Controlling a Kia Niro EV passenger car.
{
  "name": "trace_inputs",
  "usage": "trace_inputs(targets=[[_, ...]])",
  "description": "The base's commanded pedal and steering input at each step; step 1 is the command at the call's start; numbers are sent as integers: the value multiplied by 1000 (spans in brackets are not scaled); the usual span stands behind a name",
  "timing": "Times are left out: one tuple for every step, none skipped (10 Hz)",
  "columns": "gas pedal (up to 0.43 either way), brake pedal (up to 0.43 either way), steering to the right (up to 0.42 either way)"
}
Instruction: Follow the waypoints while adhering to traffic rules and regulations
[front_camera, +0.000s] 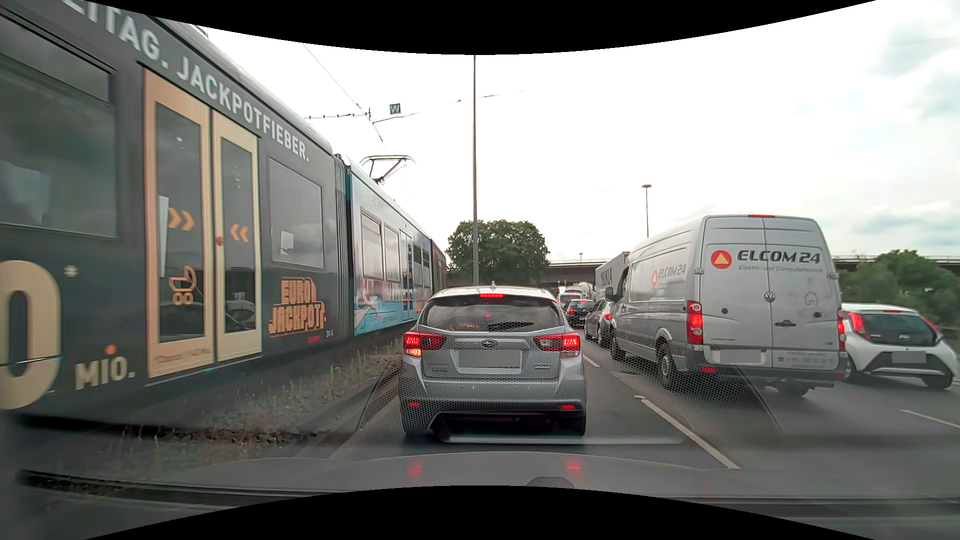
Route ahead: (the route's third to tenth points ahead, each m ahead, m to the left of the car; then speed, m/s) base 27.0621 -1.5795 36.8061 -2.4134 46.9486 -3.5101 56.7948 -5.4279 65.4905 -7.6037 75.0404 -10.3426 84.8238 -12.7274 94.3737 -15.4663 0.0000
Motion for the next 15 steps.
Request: trace_inputs(targets=[[0,232,-7],[0,232,-8],[0,232,-8],[0,232,-7],[0,232,-7],[0,232,-7],[0,232,-7],[0,232,-7],[0,232,-8],[0,232,-8],[0,232,-8],[0,232,-8],[0,232,-8],[0,232,-8],[0,232,-8]])
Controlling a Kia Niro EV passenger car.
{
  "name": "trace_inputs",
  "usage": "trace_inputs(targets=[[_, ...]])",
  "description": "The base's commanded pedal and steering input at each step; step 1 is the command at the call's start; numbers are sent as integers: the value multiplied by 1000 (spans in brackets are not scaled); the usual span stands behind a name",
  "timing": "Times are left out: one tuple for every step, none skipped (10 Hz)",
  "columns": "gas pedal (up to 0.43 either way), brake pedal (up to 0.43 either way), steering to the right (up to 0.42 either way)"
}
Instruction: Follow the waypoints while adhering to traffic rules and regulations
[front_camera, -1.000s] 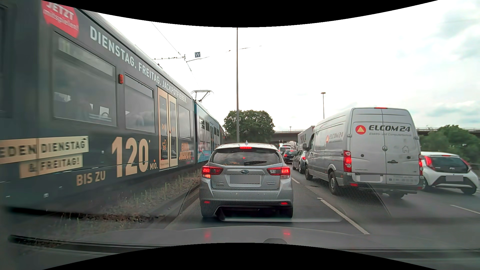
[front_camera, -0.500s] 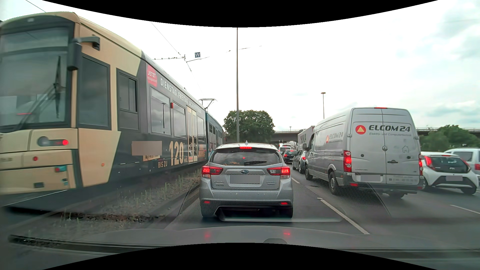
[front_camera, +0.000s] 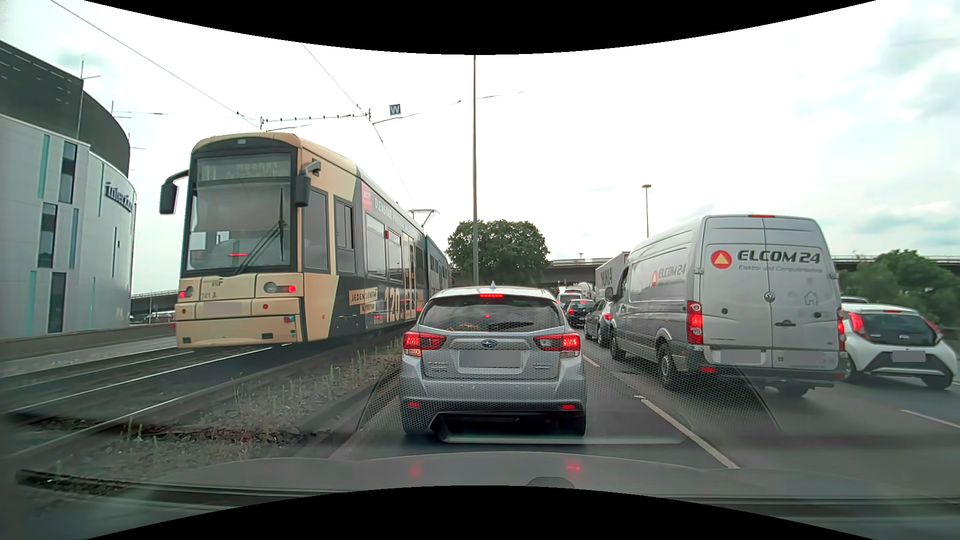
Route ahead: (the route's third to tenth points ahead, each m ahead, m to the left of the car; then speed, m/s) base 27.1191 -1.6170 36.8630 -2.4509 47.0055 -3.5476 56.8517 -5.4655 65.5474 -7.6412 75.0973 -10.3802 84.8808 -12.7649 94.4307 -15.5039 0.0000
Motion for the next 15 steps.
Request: trace_inputs(targets=[[0,232,-8],[0,232,-8],[0,232,-8],[0,232,-7],[0,232,-7],[0,232,-7],[0,232,-8],[0,232,-8],[0,232,-7],[0,232,-7],[0,232,-8],[0,232,-8],[0,232,-8],[0,232,-7],[0,232,-8]])
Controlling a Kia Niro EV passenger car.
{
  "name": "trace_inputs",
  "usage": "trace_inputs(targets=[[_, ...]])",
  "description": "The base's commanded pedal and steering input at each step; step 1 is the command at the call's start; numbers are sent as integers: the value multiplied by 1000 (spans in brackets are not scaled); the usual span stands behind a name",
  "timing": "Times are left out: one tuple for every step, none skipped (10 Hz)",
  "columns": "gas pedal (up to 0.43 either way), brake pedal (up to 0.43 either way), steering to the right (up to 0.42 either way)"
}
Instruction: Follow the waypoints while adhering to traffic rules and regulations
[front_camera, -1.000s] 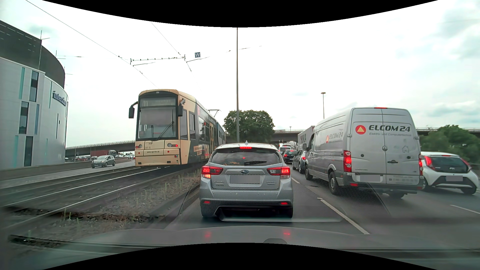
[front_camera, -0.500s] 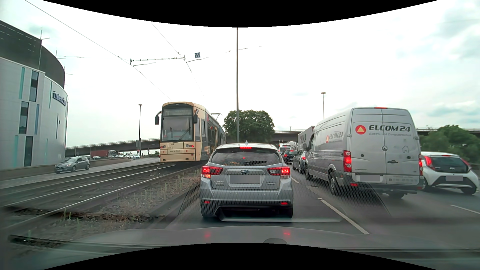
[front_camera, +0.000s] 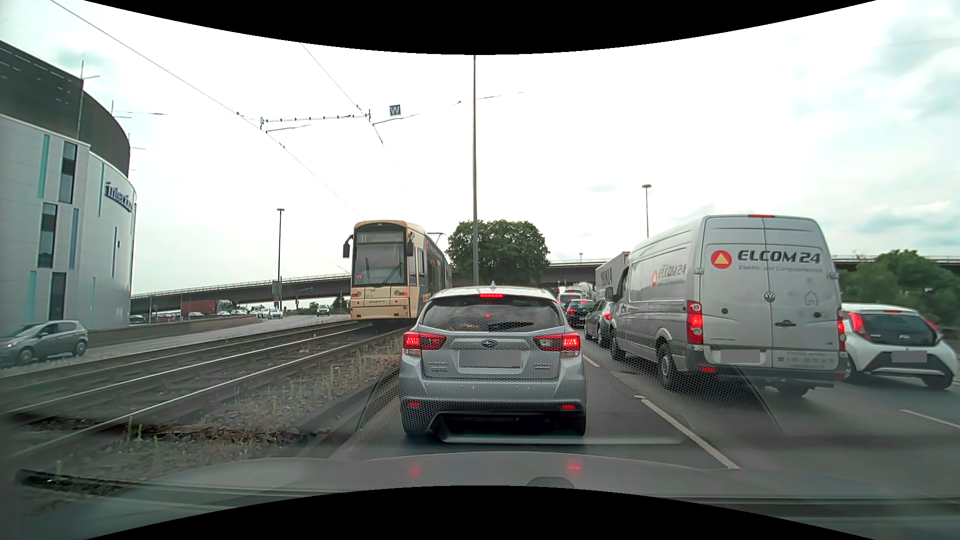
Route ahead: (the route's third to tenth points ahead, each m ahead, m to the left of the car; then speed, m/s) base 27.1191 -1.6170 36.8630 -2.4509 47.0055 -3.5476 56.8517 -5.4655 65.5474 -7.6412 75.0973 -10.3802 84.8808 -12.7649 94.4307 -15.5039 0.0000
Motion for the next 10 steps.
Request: trace_inputs(targets=[[0,232,-8],[0,232,-8],[0,232,-8],[0,232,-8],[0,232,-8],[0,232,-8],[0,232,-7],[0,232,-8],[0,232,-7],[0,232,-8]])
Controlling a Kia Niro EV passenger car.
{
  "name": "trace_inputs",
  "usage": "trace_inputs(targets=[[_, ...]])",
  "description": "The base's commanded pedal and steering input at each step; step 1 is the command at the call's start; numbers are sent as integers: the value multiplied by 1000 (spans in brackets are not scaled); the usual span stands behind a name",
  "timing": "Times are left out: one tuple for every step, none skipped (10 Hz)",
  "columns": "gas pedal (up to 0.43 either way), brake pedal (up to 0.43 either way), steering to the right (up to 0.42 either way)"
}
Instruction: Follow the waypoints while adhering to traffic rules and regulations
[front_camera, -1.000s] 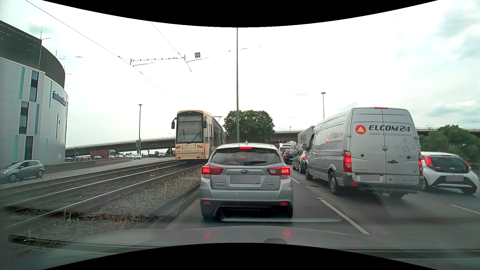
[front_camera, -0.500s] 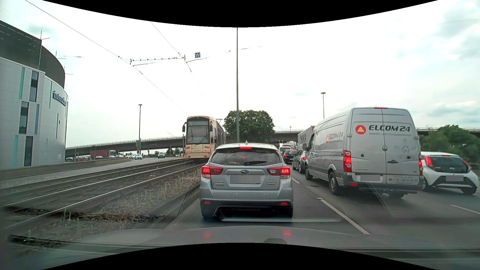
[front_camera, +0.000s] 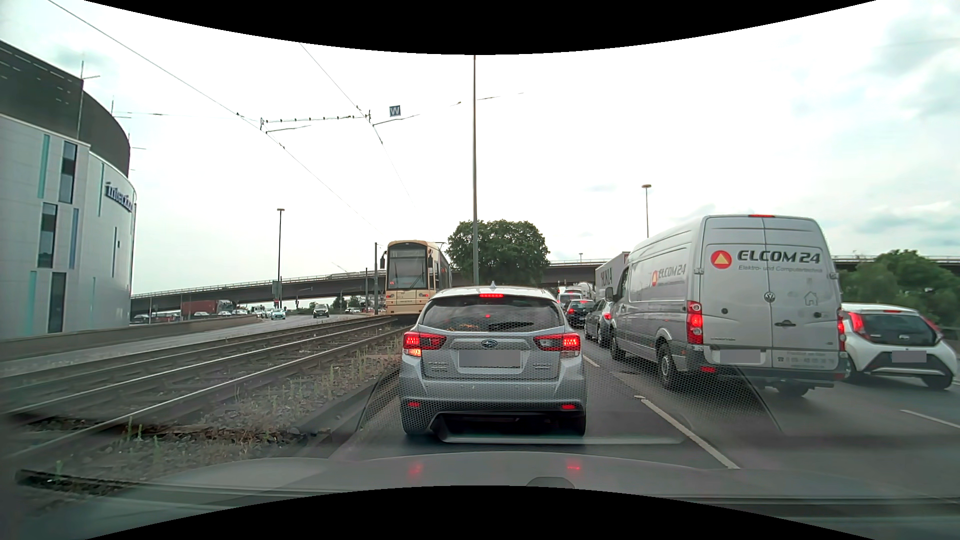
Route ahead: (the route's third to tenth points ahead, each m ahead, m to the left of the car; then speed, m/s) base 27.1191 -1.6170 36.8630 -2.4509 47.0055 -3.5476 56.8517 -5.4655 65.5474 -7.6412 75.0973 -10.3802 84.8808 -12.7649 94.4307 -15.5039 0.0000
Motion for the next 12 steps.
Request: trace_inputs(targets=[[0,232,-8],[0,232,-7],[0,232,-8],[0,232,-7],[0,232,-8],[0,232,-8],[0,232,-8],[0,232,-8],[0,232,-8],[0,232,-8],[0,232,-8],[0,232,-7]])
